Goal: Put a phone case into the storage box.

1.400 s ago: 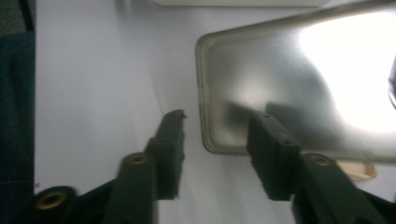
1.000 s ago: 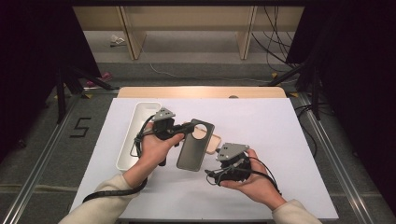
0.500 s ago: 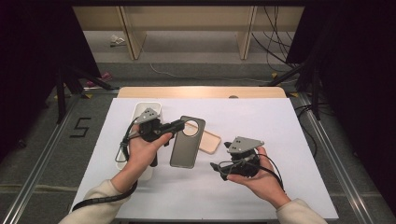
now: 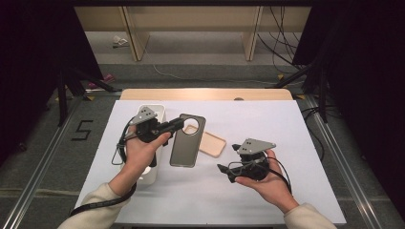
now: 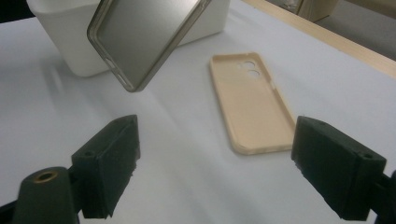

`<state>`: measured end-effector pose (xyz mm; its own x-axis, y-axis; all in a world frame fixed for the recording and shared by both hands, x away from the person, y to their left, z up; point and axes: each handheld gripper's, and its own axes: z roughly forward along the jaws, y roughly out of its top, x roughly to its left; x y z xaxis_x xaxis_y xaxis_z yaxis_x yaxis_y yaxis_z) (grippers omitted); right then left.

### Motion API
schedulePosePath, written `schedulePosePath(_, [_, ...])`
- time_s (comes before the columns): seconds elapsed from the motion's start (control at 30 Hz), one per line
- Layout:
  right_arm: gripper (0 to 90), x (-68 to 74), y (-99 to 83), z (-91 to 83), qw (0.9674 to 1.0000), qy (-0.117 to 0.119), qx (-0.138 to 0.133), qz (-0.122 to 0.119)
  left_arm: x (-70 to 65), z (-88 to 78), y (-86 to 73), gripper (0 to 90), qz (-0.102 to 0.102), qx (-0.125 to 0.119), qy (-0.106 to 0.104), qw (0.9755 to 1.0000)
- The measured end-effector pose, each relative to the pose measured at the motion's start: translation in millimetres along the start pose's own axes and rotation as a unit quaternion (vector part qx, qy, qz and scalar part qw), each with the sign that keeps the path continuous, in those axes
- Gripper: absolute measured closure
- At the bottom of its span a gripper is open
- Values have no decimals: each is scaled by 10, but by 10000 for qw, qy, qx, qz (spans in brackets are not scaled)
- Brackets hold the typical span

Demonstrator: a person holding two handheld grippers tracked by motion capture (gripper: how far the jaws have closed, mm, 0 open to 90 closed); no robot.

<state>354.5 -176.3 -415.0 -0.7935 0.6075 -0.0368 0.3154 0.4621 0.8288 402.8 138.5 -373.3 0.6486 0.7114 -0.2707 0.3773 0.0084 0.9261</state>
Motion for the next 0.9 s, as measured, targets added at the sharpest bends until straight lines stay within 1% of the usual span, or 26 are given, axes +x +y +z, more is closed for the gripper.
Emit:
schedulePosePath(0.4, [162,-12,-26,-23,9999,-7,-46,135,126,-138,127,816,55,-189,106,9997])
schedulePosePath(0.53, [161,-25,-29,-35,9997,-18,-94,222,185,-202,179,816,32,-283,158,9995])
schedulePosePath(0.7, [161,-38,-36,-39,9995,-18,-120,298,233,-249,217,816,22,-340,194,9992])
schedulePosePath(0.83, [161,-41,-39,-41,9993,-10,-143,346,302,-308,258,816,-6,-411,232,9989])
schedulePosePath(0.9, [161,-42,-39,-42,9993,-12,-147,347,314,-320,267,816,-12,-422,233,9988])
